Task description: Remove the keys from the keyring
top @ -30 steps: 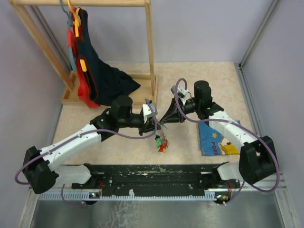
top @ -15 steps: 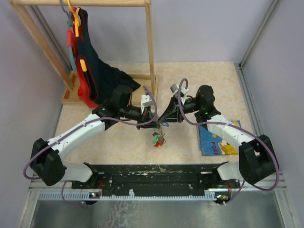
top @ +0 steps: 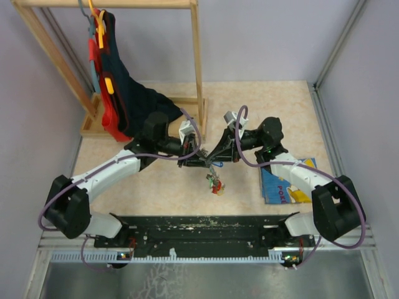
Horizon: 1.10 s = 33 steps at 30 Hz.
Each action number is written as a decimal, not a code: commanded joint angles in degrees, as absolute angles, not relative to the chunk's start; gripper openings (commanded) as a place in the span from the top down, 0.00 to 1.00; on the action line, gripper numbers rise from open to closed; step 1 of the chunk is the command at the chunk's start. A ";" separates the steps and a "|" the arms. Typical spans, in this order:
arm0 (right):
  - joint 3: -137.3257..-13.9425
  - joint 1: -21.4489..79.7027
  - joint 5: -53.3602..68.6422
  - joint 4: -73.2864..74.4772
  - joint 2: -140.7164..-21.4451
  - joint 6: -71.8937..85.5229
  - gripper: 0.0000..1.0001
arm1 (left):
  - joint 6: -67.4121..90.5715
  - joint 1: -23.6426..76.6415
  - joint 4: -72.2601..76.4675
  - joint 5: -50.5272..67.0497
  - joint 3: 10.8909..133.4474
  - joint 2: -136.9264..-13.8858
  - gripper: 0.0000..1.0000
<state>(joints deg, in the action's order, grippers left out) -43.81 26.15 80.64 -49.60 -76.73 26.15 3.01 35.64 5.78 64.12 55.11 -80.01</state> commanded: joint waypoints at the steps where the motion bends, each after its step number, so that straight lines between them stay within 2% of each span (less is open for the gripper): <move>1: -44.74 27.16 80.80 -51.58 -76.29 24.59 1.00 | 10.97 34.12 18.33 66.96 51.98 -80.67 1.00; 8: -44.97 27.11 80.63 -49.89 -76.40 23.13 1.00 | 17.53 33.88 22.67 69.60 51.67 -85.23 1.00; 14: -47.35 26.81 79.50 -35.62 -76.29 13.11 1.00 | 20.21 33.84 22.99 72.36 53.23 -87.78 1.00; 17: -47.38 26.96 79.21 -34.08 -76.37 11.22 1.00 | 23.56 33.84 25.97 74.38 53.42 -89.29 1.00; 21: -47.37 27.25 78.53 -33.92 -76.62 11.08 1.00 | 35.30 33.92 40.56 77.06 51.05 -91.80 1.00; 25: -47.35 27.34 76.89 -32.64 -76.92 10.37 1.00 | 48.60 34.10 61.40 77.99 47.79 -94.87 1.00; 33: -47.57 28.91 76.50 -31.92 -77.19 9.85 1.00 | 68.78 34.76 87.50 79.01 46.99 -104.05 1.00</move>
<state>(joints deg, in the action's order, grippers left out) -44.05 27.27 77.54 -30.09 -77.38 11.51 55.40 34.28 67.46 78.11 47.29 -100.55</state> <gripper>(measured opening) 0.007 0.005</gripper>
